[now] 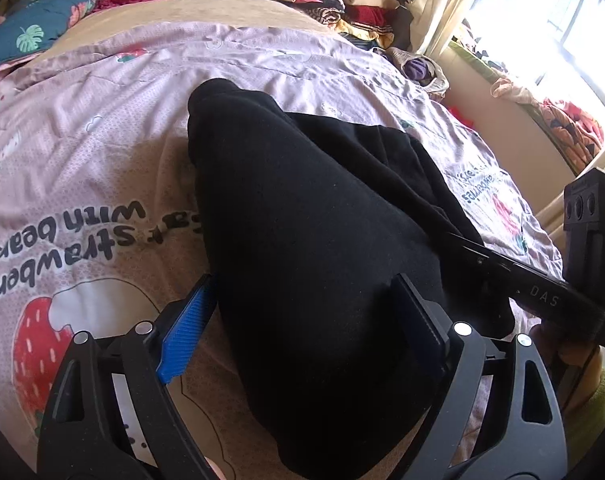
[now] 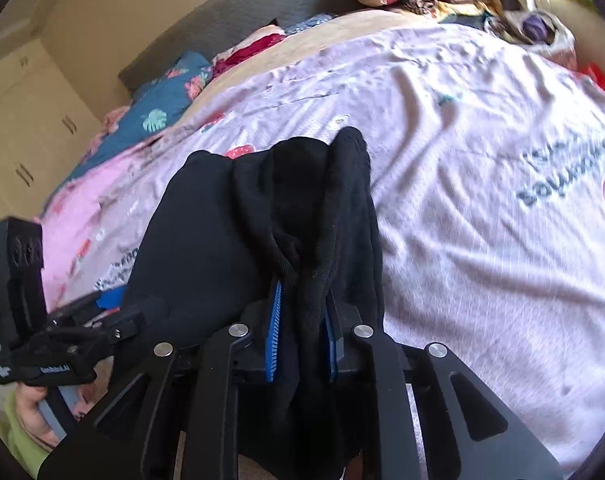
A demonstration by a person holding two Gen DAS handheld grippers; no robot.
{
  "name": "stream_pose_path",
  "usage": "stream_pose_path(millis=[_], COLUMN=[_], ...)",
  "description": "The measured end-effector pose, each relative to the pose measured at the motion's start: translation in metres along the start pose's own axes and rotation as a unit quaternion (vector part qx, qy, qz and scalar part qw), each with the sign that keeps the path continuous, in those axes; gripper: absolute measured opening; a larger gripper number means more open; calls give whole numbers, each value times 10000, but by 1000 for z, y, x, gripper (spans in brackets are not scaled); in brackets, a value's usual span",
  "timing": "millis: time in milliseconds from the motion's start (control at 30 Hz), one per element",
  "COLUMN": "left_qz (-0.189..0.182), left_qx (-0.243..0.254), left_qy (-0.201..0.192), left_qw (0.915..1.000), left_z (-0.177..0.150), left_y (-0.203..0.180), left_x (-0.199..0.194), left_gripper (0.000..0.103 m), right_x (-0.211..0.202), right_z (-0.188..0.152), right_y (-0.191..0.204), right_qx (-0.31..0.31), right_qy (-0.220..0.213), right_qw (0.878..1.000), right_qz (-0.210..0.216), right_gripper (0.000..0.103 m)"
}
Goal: Fold small clothes
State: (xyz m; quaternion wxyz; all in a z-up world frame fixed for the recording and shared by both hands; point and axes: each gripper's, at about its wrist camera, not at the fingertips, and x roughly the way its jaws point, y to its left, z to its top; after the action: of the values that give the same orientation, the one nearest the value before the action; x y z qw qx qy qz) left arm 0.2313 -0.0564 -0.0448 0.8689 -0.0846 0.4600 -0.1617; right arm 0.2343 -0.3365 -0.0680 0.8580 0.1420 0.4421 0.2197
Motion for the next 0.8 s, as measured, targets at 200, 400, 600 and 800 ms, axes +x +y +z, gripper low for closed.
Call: stream_pose_path(millis=[200,400,600,800], left_qz=[10,17,19,44], left_qx=[-7,-26,-26,-35], left_qy=[-12,-40,-72,-113], left_qw=[10000,10000,10000,9999], left_z=[-1,-4,-6,-10], left_y=[1,-1,-1,-2], left_x=[-2,-5,-7,-7], left_gripper=[81,81,81,81], right_x=[-11,-22,-38,-41], right_z=[-5,-10,-15,11], right_y=[0,1,-3,6], right_qx=[63,64,150,103], right_qy=[-153,-234,-425,-676], right_qw=[9996,9985,9966,9949], right_qz=[-225,-495,-687,-737], right_gripper=[33,51,58,65])
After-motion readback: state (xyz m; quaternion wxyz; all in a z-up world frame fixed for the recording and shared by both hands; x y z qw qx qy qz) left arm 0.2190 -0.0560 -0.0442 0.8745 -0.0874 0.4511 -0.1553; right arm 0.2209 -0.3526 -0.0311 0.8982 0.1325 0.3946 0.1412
